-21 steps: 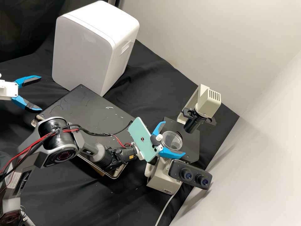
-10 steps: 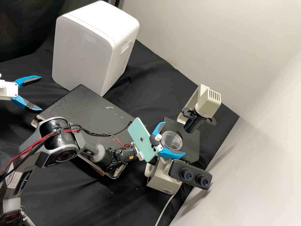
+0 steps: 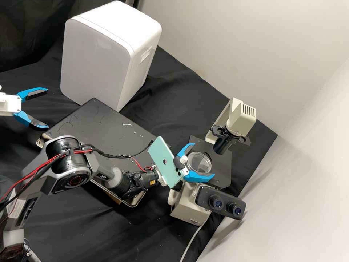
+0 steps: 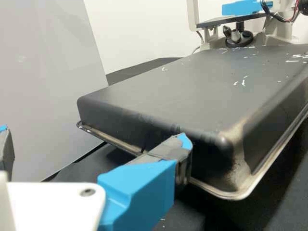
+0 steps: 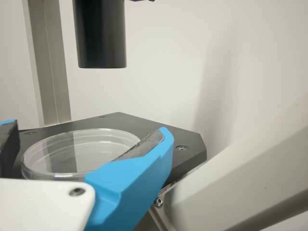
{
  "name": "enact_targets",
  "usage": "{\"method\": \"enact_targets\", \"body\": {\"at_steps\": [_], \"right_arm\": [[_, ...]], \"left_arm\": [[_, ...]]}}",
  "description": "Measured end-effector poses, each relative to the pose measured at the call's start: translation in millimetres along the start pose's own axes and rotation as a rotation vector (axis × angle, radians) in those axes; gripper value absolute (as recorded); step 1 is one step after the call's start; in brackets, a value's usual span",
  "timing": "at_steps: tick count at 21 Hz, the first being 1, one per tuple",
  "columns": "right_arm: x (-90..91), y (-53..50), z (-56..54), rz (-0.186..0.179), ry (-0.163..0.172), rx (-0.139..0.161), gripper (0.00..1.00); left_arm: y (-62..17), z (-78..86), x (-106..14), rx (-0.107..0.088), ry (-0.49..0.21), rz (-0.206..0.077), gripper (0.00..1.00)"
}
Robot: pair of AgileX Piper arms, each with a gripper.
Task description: Place the petri dish on the bench
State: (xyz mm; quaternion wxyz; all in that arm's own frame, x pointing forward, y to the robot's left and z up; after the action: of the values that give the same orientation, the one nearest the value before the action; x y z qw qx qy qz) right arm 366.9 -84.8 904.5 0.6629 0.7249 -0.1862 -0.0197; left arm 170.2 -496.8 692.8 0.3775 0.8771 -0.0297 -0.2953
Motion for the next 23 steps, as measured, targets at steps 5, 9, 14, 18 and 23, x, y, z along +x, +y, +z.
{"method": "enact_targets", "body": {"at_steps": [5, 9, 14, 18, 23], "right_arm": [[0.9, 0.9, -1.0, 0.003, 0.004, 0.022, 0.00], [1.1, 1.1, -1.3, 0.004, 0.005, 0.024, 0.00], [1.1, 1.4, -1.7, 0.007, 0.009, 0.045, 0.00], [1.1, 1.5, -1.7, 0.008, 0.010, 0.054, 0.00], [1.1, 2.1, -1.3, 0.010, 0.010, 0.066, 0.00]], "left_arm": [[0.0, 0.0, 0.0, 0.000, 0.000, 0.000, 1.00], [0.0, 0.0, 0.0, 0.000, 0.000, 0.000, 1.00], [0.0, 0.0, 0.0, 0.000, 0.000, 0.000, 1.00], [0.0, 0.0, 0.0, 0.000, 0.000, 0.000, 1.00], [0.0, 0.0, 0.0, 0.000, 0.000, 0.000, 1.00]]}}
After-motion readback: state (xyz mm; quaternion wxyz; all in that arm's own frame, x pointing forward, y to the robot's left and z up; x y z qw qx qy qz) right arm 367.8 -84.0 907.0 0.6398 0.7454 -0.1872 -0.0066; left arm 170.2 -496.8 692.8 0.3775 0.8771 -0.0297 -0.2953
